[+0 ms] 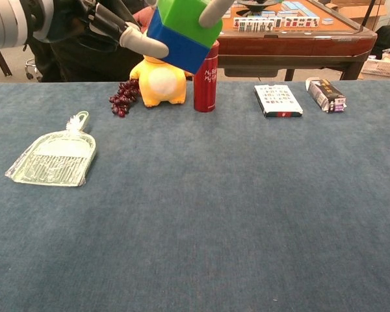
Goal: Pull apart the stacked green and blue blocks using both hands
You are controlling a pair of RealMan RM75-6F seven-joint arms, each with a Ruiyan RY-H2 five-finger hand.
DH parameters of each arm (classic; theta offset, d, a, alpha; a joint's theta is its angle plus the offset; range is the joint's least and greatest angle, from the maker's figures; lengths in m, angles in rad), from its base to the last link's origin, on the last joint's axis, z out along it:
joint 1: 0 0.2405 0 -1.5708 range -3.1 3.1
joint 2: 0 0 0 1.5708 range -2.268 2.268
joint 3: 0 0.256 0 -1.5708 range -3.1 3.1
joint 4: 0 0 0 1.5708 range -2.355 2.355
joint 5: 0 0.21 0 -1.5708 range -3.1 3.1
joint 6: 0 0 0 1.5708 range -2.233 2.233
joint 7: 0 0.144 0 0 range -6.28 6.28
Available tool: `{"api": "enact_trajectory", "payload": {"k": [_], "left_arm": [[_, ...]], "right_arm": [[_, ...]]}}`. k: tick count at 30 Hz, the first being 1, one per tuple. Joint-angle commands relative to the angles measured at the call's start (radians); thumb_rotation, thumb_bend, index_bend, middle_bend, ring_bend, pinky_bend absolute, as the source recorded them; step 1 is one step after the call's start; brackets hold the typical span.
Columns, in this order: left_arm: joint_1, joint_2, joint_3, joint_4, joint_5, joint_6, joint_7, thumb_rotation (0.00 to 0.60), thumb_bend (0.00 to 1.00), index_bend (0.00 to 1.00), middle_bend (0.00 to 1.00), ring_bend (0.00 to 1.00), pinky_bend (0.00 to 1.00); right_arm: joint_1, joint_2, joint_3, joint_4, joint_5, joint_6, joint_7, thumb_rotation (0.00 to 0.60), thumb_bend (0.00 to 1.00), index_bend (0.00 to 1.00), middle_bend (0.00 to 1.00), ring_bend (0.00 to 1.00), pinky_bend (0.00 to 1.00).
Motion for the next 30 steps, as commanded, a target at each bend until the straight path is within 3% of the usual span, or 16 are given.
{"api": "enact_trajectory", "payload": {"k": [1,12,30], "left_arm": [[0.001,-0.004,0.002,0.001,0.001,0.003,-0.002,0.6,0.08,0.49,1.0,1.0,1.0],[0.009,-0.018,0.006,0.007,0.022,0.008,-0.023,0.6,0.1,0.58,1.0,1.0,1.0],[0.029,-0.074,0.012,0.032,0.058,0.064,-0.03,0.6,0.35,0.77,1.0,1.0,1.0]], "right_arm": [[0.0,0.003,-0.003,-0.001,-0.003,-0.004,0.006,0.6,0.3,0.66,1.0,1.0,1.0],[0.006,-0.002,-0.019,0.007,-0.02,-0.018,0.031,0.6,0.3,0.66,1.0,1.0,1.0],[0.006,0.002,-0.026,0.002,-0.056,-0.029,0.078,0.6,0.3,0.68,1.0,1.0,1.0]]}}
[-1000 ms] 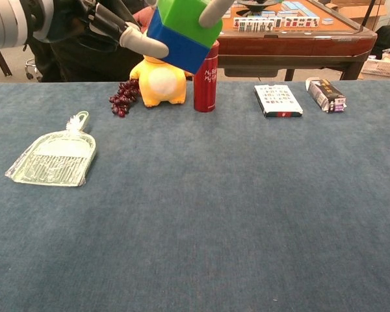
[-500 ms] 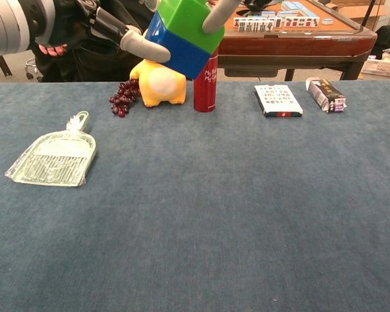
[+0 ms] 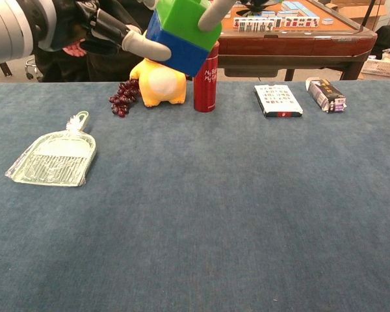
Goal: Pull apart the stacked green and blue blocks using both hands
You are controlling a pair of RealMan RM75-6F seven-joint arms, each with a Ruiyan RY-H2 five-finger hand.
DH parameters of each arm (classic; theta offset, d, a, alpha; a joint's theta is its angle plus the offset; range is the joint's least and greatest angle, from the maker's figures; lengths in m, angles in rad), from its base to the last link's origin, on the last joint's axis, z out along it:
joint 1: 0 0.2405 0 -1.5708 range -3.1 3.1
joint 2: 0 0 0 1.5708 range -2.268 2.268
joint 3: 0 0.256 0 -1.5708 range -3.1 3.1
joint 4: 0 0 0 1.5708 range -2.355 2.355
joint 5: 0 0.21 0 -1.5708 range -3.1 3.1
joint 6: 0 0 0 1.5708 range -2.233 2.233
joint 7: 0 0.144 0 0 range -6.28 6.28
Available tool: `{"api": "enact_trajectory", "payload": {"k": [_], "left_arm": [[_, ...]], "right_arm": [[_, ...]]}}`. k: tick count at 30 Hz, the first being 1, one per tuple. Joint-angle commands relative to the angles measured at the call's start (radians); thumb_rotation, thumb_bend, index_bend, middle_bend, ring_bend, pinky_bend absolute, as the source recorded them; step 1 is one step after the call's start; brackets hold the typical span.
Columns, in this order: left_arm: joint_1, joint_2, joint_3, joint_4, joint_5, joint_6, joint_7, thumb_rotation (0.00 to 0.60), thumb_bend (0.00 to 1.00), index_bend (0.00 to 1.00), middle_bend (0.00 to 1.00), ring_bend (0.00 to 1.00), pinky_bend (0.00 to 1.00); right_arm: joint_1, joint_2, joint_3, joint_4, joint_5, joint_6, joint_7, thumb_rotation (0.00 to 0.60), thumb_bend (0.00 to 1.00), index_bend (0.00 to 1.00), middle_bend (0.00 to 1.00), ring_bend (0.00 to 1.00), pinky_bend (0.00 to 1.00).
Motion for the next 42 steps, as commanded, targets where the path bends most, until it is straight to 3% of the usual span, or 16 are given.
{"api": "enact_trajectory", "payload": {"k": [1,36,42], "left_arm": [[0.002,-0.004,0.002,0.004,0.002,0.0,0.001,0.6,0.36,0.78,1.0,1.0,1.0],[0.038,-0.03,0.026,0.045,0.016,-0.009,0.006,0.6,0.4,0.84,1.0,1.0,1.0],[0.043,-0.038,0.044,0.056,0.019,-0.021,0.013,0.6,0.4,0.84,1.0,1.0,1.0]], "right_arm": [[-0.003,0.001,-0.001,0.0,-0.007,-0.001,0.006,0.6,0.3,0.68,1.0,1.0,1.0],[-0.036,0.04,0.005,-0.017,-0.077,-0.003,0.082,0.6,0.3,0.71,1.0,1.0,1.0],[-0.059,0.045,-0.025,-0.017,-0.097,0.005,0.073,0.6,0.3,0.71,1.0,1.0,1.0]]}}
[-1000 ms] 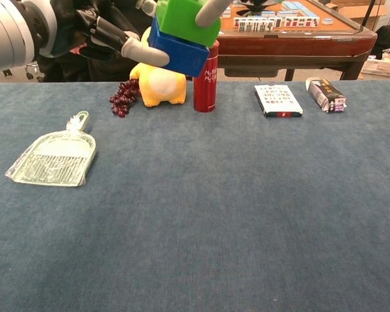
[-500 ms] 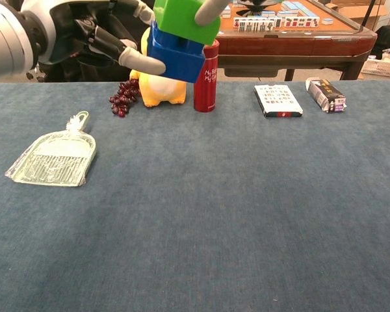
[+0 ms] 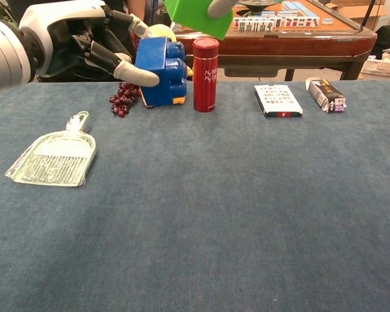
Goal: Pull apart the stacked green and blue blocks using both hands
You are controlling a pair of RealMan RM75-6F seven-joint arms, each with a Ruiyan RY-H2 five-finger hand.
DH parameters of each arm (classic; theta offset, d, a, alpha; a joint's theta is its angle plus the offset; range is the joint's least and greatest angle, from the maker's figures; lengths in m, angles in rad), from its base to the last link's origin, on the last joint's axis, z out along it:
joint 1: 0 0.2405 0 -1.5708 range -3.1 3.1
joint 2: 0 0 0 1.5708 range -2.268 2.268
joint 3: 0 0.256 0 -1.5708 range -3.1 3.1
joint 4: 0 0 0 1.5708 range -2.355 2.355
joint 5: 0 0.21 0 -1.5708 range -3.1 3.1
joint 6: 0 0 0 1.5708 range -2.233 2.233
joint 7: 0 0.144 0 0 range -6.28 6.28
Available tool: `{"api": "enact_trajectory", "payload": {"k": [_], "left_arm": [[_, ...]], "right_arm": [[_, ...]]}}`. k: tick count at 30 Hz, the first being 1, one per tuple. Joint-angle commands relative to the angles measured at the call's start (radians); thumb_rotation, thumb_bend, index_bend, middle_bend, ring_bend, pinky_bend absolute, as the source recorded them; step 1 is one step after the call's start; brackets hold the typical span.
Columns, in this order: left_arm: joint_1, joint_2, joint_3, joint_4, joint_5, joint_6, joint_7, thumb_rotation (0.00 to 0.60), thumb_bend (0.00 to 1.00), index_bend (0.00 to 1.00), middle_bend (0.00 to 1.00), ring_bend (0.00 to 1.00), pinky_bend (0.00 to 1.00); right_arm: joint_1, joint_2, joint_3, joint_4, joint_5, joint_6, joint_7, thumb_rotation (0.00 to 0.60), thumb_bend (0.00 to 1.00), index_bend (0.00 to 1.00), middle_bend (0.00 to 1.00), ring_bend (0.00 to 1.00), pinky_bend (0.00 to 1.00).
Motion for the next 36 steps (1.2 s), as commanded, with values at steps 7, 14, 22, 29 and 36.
{"api": "enact_trajectory", "payload": {"k": [7,14,22,29,36], "left_arm": [[-0.007,-0.032,0.035,0.036,0.032,0.01,0.067,0.6,0.4,0.84,1.0,1.0,1.0],[-0.017,-0.062,0.064,0.064,0.066,0.037,0.16,0.6,0.4,0.82,1.0,1.0,1.0],[-0.029,-0.084,0.066,0.084,0.049,0.048,0.236,0.6,0.32,0.6,1.0,1.0,1.0],[-0.035,-0.096,0.056,0.094,0.018,0.044,0.263,0.6,0.16,0.39,1.0,1.0,1.0],[-0.023,-0.077,0.056,0.086,0.006,0.052,0.278,0.6,0.07,0.28,1.0,1.0,1.0]], "right_arm": [[-0.05,-0.055,-0.111,0.03,-0.044,0.059,-0.072,0.6,0.3,0.71,1.0,1.0,1.0],[-0.09,-0.161,-0.203,0.09,-0.08,0.134,-0.16,0.6,0.3,0.69,1.0,1.0,1.0],[-0.141,-0.256,-0.261,0.181,-0.095,0.156,-0.207,0.6,0.3,0.54,1.0,0.98,1.0],[-0.191,-0.301,-0.263,0.234,-0.118,0.175,-0.202,0.6,0.3,0.24,1.0,0.96,1.0],[-0.268,-0.329,-0.235,0.261,-0.204,0.208,-0.152,0.6,0.06,0.04,1.0,0.95,0.99]]}}
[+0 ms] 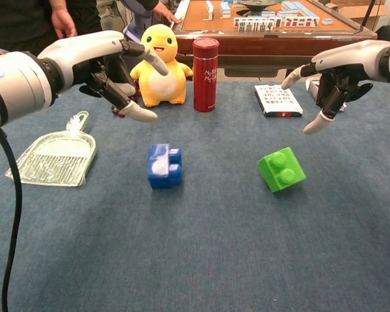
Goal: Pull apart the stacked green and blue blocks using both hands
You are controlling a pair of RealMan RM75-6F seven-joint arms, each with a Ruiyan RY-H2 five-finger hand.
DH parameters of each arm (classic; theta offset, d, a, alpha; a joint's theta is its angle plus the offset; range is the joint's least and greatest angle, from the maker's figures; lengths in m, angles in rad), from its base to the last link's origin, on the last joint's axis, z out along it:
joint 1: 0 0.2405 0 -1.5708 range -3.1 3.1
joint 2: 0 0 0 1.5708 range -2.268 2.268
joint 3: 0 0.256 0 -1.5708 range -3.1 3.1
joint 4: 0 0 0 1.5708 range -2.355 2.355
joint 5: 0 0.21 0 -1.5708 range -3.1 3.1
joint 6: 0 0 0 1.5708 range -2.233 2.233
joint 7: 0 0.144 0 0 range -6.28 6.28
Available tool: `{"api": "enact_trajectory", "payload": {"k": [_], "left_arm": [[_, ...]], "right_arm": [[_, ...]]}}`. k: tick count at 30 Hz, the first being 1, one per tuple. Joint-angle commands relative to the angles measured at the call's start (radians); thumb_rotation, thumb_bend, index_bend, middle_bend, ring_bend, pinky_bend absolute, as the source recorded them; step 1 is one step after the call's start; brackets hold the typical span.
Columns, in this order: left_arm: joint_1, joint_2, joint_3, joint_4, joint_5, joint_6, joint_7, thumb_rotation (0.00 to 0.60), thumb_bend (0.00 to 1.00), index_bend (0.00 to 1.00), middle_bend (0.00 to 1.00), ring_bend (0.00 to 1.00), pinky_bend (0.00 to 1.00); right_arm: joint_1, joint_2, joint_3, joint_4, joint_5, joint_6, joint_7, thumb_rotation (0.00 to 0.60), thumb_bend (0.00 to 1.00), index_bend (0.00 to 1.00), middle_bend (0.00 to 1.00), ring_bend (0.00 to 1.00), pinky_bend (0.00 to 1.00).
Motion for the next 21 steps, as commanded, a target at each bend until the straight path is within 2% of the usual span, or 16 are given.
{"api": "enact_trajectory", "payload": {"k": [1,7,10,13,16,19,21], "left_arm": [[0.013,0.015,0.001,-0.013,0.007,0.012,-0.003,0.6,0.07,0.26,1.0,1.0,1.0],[0.09,0.102,0.03,-0.101,0.085,0.07,-0.049,0.6,0.07,0.22,1.0,0.99,1.0],[0.144,0.159,0.067,-0.128,0.162,0.121,-0.057,0.6,0.07,0.19,0.97,0.92,1.0],[0.2,0.215,0.1,-0.127,0.238,0.181,-0.059,0.6,0.07,0.17,0.86,0.82,1.0],[0.253,0.264,0.125,-0.099,0.292,0.239,-0.057,0.6,0.07,0.15,0.71,0.71,0.96],[0.307,0.31,0.144,-0.072,0.31,0.279,-0.079,0.6,0.07,0.15,0.61,0.61,0.89],[0.347,0.363,0.165,-0.08,0.316,0.272,-0.145,0.6,0.07,0.15,0.56,0.54,0.8]], "right_arm": [[-0.032,0.0,0.015,0.005,-0.04,0.003,0.024,0.6,0.05,0.04,1.0,0.95,0.99],[-0.12,0.026,0.018,-0.043,-0.203,0.114,0.04,0.6,0.07,0.04,1.0,0.89,0.95],[-0.174,0.044,0.0,-0.071,-0.292,0.176,0.034,0.6,0.07,0.1,0.98,0.82,0.92],[-0.225,0.072,-0.021,-0.097,-0.368,0.222,0.029,0.6,0.07,0.2,0.85,0.72,0.9],[-0.28,0.103,-0.036,-0.113,-0.436,0.26,0.043,0.6,0.07,0.24,0.71,0.62,0.85],[-0.339,0.136,-0.055,-0.116,-0.523,0.286,0.082,0.6,0.07,0.26,0.59,0.53,0.72],[-0.38,0.163,-0.076,-0.102,-0.605,0.28,0.136,0.6,0.07,0.25,0.49,0.45,0.58]]}}
